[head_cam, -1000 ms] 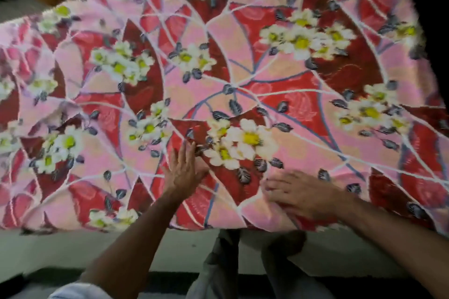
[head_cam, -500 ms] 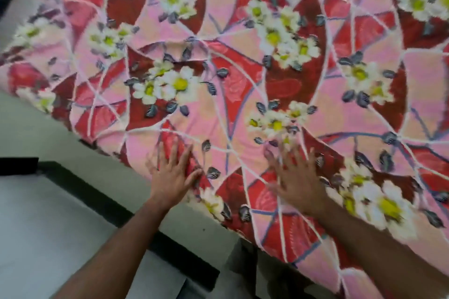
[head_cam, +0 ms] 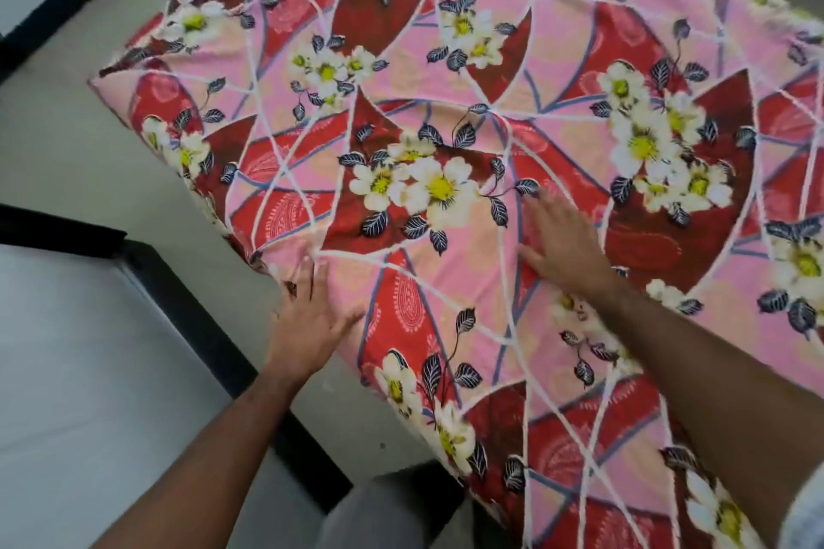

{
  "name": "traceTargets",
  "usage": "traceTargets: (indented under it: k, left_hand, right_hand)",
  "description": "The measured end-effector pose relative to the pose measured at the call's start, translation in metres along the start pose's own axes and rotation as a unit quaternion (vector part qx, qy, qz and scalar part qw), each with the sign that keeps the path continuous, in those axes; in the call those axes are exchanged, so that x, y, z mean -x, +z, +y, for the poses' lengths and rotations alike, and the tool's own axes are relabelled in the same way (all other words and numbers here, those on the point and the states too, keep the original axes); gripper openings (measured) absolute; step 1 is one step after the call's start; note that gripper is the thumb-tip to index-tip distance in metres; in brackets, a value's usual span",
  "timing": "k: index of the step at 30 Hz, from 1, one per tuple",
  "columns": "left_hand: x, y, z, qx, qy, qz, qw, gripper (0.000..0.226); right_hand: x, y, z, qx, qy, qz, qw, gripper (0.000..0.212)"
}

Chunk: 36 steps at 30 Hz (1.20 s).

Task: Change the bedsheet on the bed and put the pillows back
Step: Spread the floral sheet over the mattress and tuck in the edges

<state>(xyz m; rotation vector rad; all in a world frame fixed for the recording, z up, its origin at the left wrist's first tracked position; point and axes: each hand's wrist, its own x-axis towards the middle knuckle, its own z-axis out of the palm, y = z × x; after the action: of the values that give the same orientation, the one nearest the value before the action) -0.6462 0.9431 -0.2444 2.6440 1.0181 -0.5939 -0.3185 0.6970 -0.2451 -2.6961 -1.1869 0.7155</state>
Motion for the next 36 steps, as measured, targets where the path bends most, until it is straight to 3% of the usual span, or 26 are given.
traceTargets:
  k: [3,5,7,9,12,15,16,18,19,21,23,24,26,27,29,32,34,35,36]
  left_hand:
    - [-0.015,0.005,-0.007,-0.026,0.002,0.052,0.998,0.092]
    - [-0.025,0.006,-0.013,-0.046,0.058,0.123,0.99,0.072]
    - [-0.037,0.008,-0.024,-0.052,0.141,0.197,0.969,0.051]
    - [-0.052,0.009,-0.04,-0.037,0.247,0.235,0.939,0.033]
    - [-0.069,-0.001,-0.063,-0.018,0.393,0.232,0.89,0.016]
    - [-0.07,-0.027,-0.088,-0.017,0.507,0.177,0.843,0.003]
    - [-0.069,-0.035,-0.098,-0.016,0.537,0.15,0.83,0.002]
    - [-0.071,-0.043,-0.124,-0.027,0.565,0.094,0.819,0.009]
    - [-0.075,-0.042,-0.141,-0.025,0.553,0.071,0.83,0.015]
    - [-0.091,-0.043,-0.182,0.063,0.434,0.049,0.897,0.017]
    - [-0.116,-0.051,-0.217,0.238,0.206,0.026,0.949,0.027]
    - [-0.133,-0.059,-0.234,0.319,0.084,0.013,0.944,0.035]
    - [-0.176,-0.078,-0.267,0.468,-0.12,0.005,0.876,0.041]
    - [-0.197,-0.091,-0.278,0.523,-0.174,0.009,0.834,0.041]
    - [-0.235,-0.113,-0.295,0.575,-0.222,0.029,0.787,0.038]
    - [-0.268,-0.139,-0.31,0.604,-0.262,0.009,0.753,0.044]
    - [-0.28,-0.157,-0.318,0.605,-0.268,-0.015,0.75,0.049]
    - [-0.285,-0.165,-0.323,0.597,-0.267,-0.015,0.756,0.05]
    - [-0.29,-0.172,-0.328,0.591,-0.266,-0.012,0.762,0.051]
  right_hand:
    - [-0.04,-0.022,0.017,0.024,0.046,-0.021,0.998,0.087]
    - [-0.059,-0.019,-0.002,0.042,0.055,-0.018,0.997,0.089]
    - [-0.071,-0.005,-0.037,0.081,0.026,-0.019,0.996,0.089]
    - [-0.074,0.015,-0.083,0.113,-0.061,-0.016,0.992,0.08]
    - [-0.067,0.042,-0.149,0.157,-0.266,-0.044,0.95,0.07]
    - [-0.075,0.041,-0.192,0.198,-0.446,-0.115,0.865,0.066]
    - [-0.086,0.034,-0.2,0.184,-0.459,-0.118,0.861,0.062]
    - [-0.12,0.02,-0.21,0.116,-0.377,-0.044,0.918,0.053]
    - [-0.142,0.014,-0.208,0.077,-0.276,0.014,0.958,0.051]
    - [-0.184,-0.002,-0.208,0.048,-0.05,0.088,0.994,0.063]
    - [-0.216,-0.006,-0.227,0.028,0.111,0.067,0.991,0.077]
    - [-0.227,0.0,-0.249,0.025,0.139,0.05,0.989,0.08]
    - [-0.24,0.019,-0.308,0.08,0.053,0.047,0.994,0.08]
    - [-0.237,0.028,-0.339,0.122,-0.043,0.035,0.991,0.08]
    - [-0.227,0.049,-0.395,0.163,-0.247,-0.022,0.955,0.08]
    - [-0.219,0.076,-0.447,0.204,-0.469,-0.12,0.851,0.077]
    - [-0.229,0.078,-0.466,0.204,-0.57,-0.156,0.781,0.064]
    - [-0.239,0.074,-0.471,0.177,-0.588,-0.155,0.774,0.058]
    - [-0.252,0.064,-0.476,0.144,-0.578,-0.143,0.79,0.056]
